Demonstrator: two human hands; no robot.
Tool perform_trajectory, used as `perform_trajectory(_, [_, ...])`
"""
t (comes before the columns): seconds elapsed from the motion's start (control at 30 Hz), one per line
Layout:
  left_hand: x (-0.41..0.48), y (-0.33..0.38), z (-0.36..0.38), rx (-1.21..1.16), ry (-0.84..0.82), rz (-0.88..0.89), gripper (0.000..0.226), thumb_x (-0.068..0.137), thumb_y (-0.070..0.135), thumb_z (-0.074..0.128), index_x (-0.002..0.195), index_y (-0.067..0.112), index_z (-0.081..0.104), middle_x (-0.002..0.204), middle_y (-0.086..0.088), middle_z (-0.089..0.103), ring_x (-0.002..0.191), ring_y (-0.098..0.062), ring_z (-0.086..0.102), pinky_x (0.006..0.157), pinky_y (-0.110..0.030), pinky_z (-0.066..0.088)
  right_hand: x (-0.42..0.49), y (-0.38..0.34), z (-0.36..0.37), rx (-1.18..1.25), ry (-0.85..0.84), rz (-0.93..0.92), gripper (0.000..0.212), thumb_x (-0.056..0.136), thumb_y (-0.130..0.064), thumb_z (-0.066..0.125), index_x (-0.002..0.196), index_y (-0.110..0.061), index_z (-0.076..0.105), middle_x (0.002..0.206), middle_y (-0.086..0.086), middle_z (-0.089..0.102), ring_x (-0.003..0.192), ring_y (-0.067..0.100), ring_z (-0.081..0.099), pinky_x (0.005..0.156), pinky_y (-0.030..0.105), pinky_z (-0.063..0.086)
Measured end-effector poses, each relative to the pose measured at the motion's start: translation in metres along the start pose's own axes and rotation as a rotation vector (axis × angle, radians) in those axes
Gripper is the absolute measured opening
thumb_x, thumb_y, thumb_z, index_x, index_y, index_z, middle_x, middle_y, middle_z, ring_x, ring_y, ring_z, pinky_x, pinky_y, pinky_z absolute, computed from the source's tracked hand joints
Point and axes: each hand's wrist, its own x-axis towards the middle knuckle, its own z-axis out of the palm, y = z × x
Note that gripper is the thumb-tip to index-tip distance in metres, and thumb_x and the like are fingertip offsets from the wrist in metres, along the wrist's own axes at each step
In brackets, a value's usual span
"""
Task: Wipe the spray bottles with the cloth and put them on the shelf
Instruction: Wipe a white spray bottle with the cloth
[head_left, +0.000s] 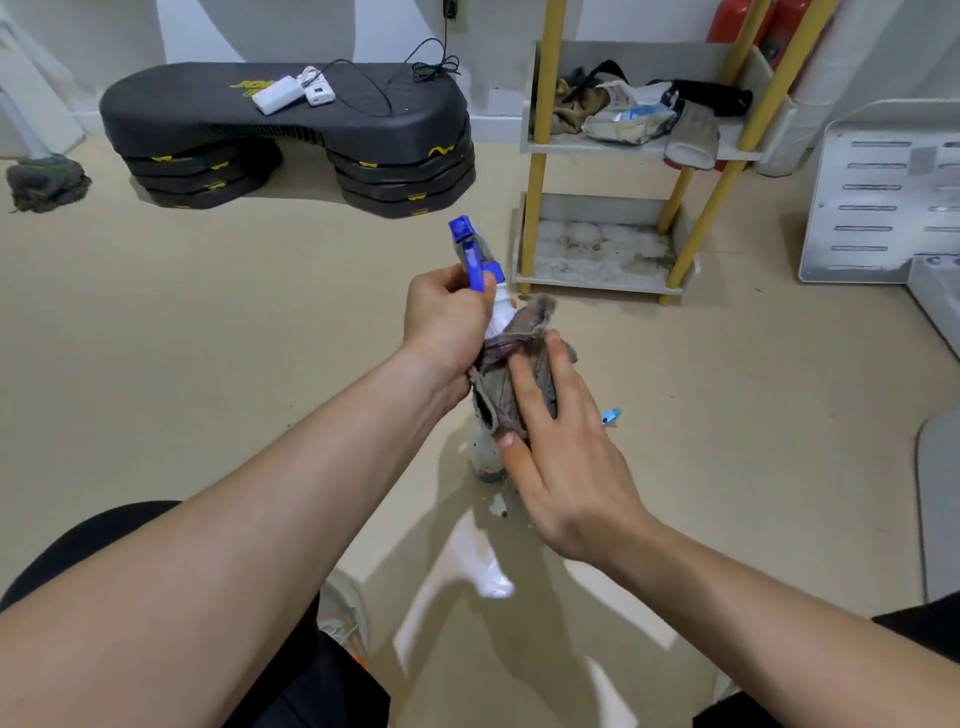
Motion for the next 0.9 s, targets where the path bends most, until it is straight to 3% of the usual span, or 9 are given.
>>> perform_trajectory(0.13, [-0.013,-0.006,0.012,-0.013,-0.155,-0.006,0.016,0.092,-0.005,0.061,0.085,0.007,0.07,0.07,-0.004,0.068,0.065,-0.019,0.064,0.067,-0.031,0.053,0.031,0.014,-0.016,0.377,0.09,0.186,0.044,0.102,-0.039,0.034,0.145,-0.034,0.039,0.142,0.0,0.049,0.129,0.02,0.046,0.095,0.035,0.039])
perform_trajectory(0.2, [-0.016,-0.007,0.014,-0.015,-0.189,0.003,0.014,0.091,-0.005,0.062,0.088,0.006,0.07,0.075,-0.005,0.068,0.072,-0.021,0.063,0.074,-0.04,0.054,0.04,0.018,-0.023,0.59,0.06,0.326,0.028,0.106,-0.04,0.035,0.124,-0.033,0.054,0.122,-0.004,0.063,0.115,0.019,0.056,0.089,0.036,0.042])
perform_trajectory(0.3, [-0.01,0.001,0.009,-0.062,-0.17,0.0,0.019,0.094,-0.006,0.057,0.083,0.006,0.068,0.077,-0.011,0.061,0.073,-0.025,0.055,0.075,-0.041,0.05,0.035,0.013,-0.027,0.94,0.017,0.544,0.036,0.107,-0.047,0.035,0.102,-0.028,0.066,0.099,-0.005,0.074,0.095,0.015,0.067,0.085,0.032,0.048])
perform_trajectory(0.4, [-0.001,0.006,0.0,-0.155,-0.109,-0.044,0.017,0.1,0.003,0.054,0.089,0.006,0.066,0.089,-0.013,0.053,0.084,-0.027,0.042,0.077,-0.038,0.041,0.024,0.007,-0.019,0.988,0.006,0.582,0.043,0.109,-0.047,0.029,0.102,-0.026,0.066,0.104,-0.006,0.072,0.105,0.015,0.066,0.095,0.032,0.048])
perform_trajectory(0.53, [-0.004,0.0,0.002,-0.216,-0.103,-0.056,0.025,0.105,0.011,0.048,0.088,0.005,0.066,0.075,-0.005,0.065,0.075,-0.022,0.057,0.068,-0.029,0.051,0.019,0.004,-0.016,0.421,0.146,0.132,0.062,0.097,-0.057,0.023,0.146,-0.024,0.041,0.138,0.001,0.051,0.124,0.018,0.049,0.102,0.036,0.04])
perform_trajectory(0.6, [-0.009,-0.003,0.008,-0.195,-0.142,-0.05,0.028,0.106,0.01,0.046,0.088,0.003,0.066,0.073,-0.006,0.07,0.069,-0.02,0.065,0.069,-0.029,0.056,0.025,0.001,-0.02,0.209,0.118,0.057,0.069,0.091,-0.057,0.021,0.153,-0.026,0.029,0.142,0.005,0.045,0.125,0.026,0.048,0.101,0.044,0.043])
perform_trajectory(0.73, [-0.012,-0.004,0.012,-0.152,-0.172,-0.045,0.025,0.104,0.005,0.048,0.087,0.005,0.066,0.074,-0.007,0.069,0.069,-0.022,0.065,0.069,-0.03,0.054,0.039,-0.004,-0.029,0.451,0.14,0.201,0.033,0.103,-0.044,0.033,0.11,-0.023,0.057,0.106,0.003,0.064,0.1,0.025,0.057,0.081,0.036,0.045])
perform_trajectory(0.8, [-0.012,-0.006,0.01,-0.1,-0.179,-0.044,0.024,0.105,0.011,0.05,0.089,0.009,0.069,0.084,-0.009,0.067,0.078,-0.025,0.059,0.075,-0.036,0.049,0.041,0.001,-0.035,0.673,0.136,0.442,0.037,0.107,-0.038,0.036,0.084,-0.02,0.059,0.084,0.0,0.064,0.081,0.022,0.056,0.066,0.031,0.039])
perform_trajectory(0.9, [-0.012,-0.005,0.006,-0.086,-0.181,-0.065,0.022,0.104,0.018,0.053,0.095,0.01,0.072,0.096,-0.011,0.065,0.087,-0.025,0.053,0.077,-0.041,0.048,0.037,0.007,-0.036,0.832,0.113,0.716,0.046,0.106,-0.041,0.041,0.07,-0.015,0.051,0.068,0.002,0.053,0.067,0.023,0.047,0.064,0.033,0.032])
